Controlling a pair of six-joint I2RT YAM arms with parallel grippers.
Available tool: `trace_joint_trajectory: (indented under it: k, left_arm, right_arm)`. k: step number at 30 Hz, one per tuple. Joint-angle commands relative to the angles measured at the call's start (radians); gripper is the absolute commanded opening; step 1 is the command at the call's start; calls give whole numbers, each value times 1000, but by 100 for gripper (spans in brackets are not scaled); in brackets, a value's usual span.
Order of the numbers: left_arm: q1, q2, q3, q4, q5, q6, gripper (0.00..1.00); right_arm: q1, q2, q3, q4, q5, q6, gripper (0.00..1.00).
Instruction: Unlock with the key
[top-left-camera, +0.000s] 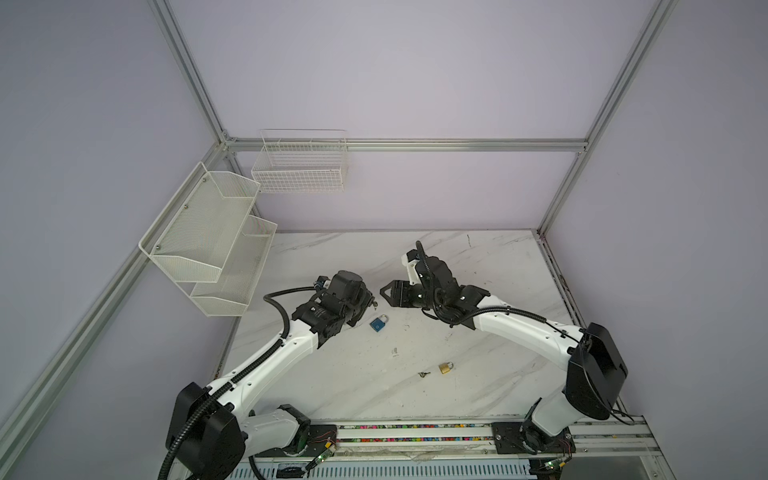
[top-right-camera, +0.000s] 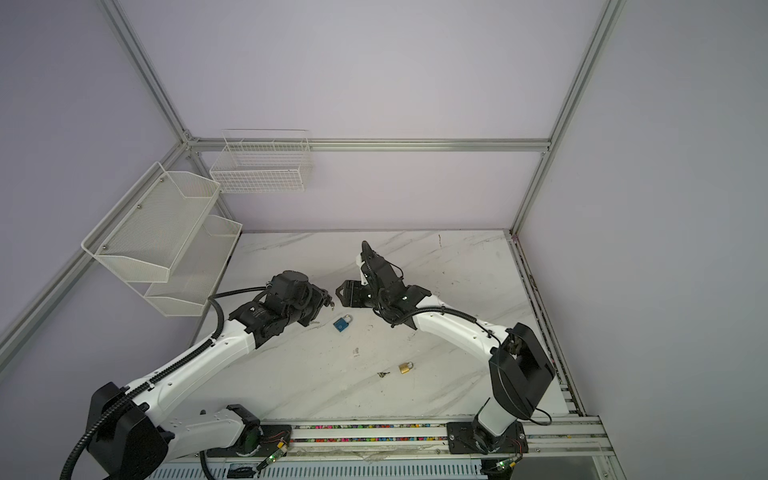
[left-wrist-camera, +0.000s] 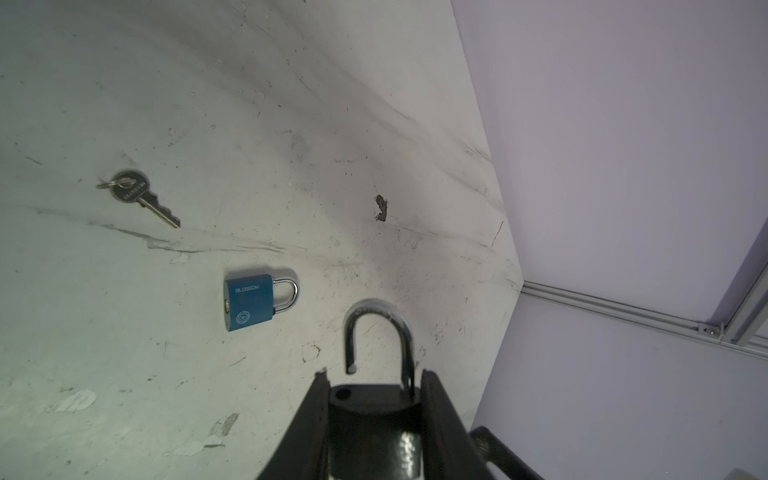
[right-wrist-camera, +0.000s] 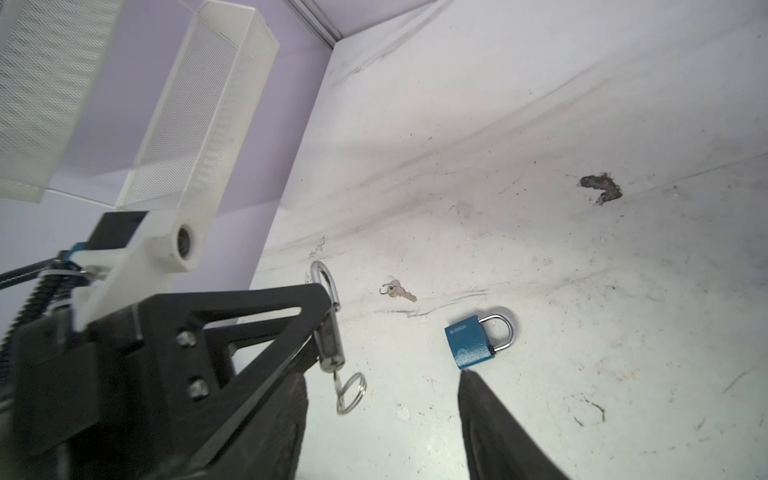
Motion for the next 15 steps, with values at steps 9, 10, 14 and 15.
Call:
trace_joint_trajectory:
  k: [9,10,14,15]
  left_arm:
    - [2,-87,12,133,40,640,0]
    - [4,-99,-20,197,54,703,0]
    - [-8,-144,-156,449,126,926,0]
    - [-12,-152,-190,503,136,982,0]
  right_arm:
    - [-141,-105,89,-215,-83,-113,76]
    - [-146,-99,109,-251,-83,-133,76]
    - [-149,-62,200,-389,-78,-196,77]
    - [-149,-49,230,-427,-73,-212,77]
